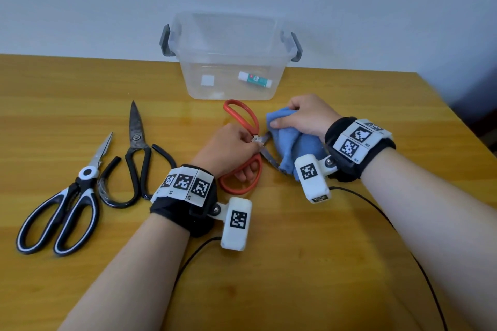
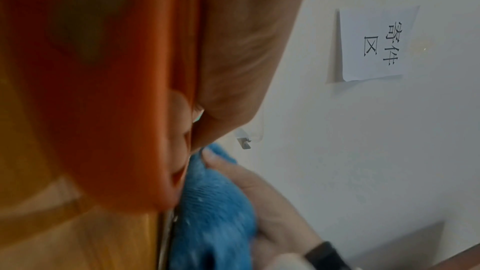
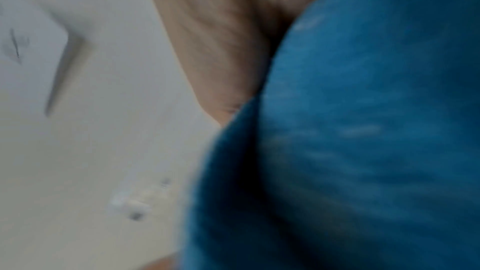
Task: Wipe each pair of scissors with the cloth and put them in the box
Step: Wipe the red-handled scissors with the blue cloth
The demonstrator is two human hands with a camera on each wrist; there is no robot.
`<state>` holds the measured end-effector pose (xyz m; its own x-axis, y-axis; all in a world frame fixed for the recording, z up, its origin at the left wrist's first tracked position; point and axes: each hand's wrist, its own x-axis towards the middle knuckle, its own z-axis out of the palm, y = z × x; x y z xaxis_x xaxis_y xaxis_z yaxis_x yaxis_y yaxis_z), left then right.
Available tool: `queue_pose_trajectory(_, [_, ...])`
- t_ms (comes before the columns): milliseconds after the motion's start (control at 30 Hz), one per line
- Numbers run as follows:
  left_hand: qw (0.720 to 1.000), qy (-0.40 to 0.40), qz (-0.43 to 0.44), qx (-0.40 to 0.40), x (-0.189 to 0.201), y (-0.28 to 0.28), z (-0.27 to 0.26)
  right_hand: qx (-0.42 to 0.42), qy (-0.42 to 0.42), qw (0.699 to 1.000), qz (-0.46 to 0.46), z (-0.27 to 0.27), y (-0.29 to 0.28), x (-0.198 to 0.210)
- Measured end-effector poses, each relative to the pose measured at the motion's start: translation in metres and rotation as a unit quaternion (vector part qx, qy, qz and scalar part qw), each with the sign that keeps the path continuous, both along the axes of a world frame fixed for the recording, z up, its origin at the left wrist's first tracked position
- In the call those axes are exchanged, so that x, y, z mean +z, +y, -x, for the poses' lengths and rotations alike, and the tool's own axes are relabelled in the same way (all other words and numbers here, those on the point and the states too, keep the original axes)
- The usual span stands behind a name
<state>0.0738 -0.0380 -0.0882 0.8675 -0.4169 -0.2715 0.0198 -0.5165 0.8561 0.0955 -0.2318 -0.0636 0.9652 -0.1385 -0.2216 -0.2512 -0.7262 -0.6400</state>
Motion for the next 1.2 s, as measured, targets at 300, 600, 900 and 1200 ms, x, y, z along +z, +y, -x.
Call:
queue_pose_trajectory(300, [1.0,0.002,0.002,0.002,0.001,0.001,0.001,-0.004,-0.018,0.999,0.038,0.0,0.002,-0.002])
queue_pose_trajectory(600, [1.0,-0.003,-0.012,-0.013,0.0,0.003,0.0,0.054,-0.002,0.999,0.0,0.009,0.007,-0.005])
queue_pose_trajectory(900, [1.0,0.001,0.001,-0.022,-0.002,0.003,-0.002,0.095,-0.005,0.995,-0.011,0.012,0.013,-0.007])
queue_pose_trajectory(1200, [1.0,-0.009,-0.004,-0.016,-0.002,0.002,-0.002,0.087,0.013,0.996,0.0,0.01,0.004,-0.004])
